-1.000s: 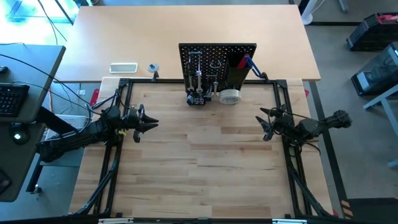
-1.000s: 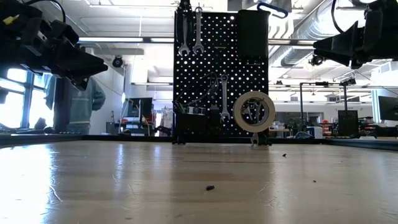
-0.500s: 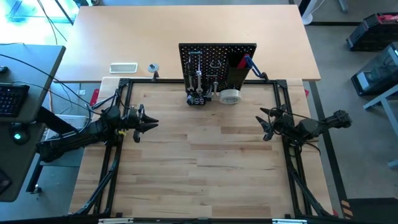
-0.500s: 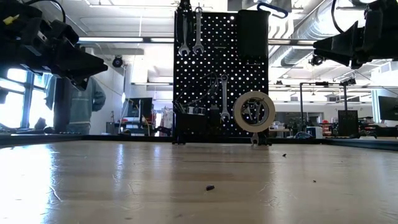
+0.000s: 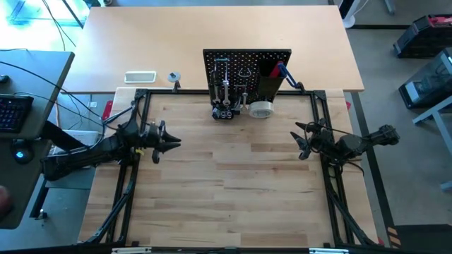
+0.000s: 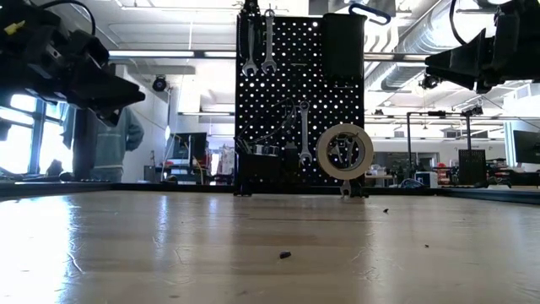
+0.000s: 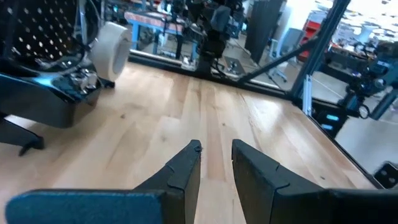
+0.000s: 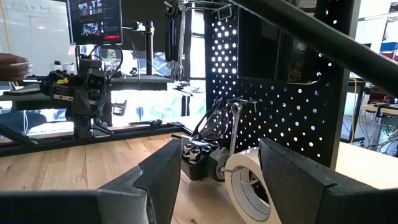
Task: Hang tools onto peg board
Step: Return to Home Position
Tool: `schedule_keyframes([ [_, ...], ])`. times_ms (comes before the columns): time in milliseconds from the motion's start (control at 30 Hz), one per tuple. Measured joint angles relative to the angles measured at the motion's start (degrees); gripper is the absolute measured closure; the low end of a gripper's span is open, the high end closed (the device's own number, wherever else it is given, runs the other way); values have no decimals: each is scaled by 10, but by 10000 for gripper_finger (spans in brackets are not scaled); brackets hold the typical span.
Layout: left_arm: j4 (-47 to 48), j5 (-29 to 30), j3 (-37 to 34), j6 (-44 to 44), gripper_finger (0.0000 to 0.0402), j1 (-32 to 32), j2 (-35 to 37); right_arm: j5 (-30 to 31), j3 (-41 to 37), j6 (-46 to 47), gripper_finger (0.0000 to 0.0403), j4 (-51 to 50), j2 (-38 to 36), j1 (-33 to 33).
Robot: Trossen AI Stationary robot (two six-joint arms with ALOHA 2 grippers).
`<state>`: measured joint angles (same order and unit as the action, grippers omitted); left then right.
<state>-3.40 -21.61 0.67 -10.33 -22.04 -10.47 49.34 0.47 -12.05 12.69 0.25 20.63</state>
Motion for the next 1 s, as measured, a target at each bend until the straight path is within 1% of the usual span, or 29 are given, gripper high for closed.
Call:
schedule_keyframes([
  [200,0,0,0,0,320,5,-10,0,0,0,193,0,0,0],
  [1000,0,-1,0,0,320,5,-10,0,0,0,193,0,0,0],
])
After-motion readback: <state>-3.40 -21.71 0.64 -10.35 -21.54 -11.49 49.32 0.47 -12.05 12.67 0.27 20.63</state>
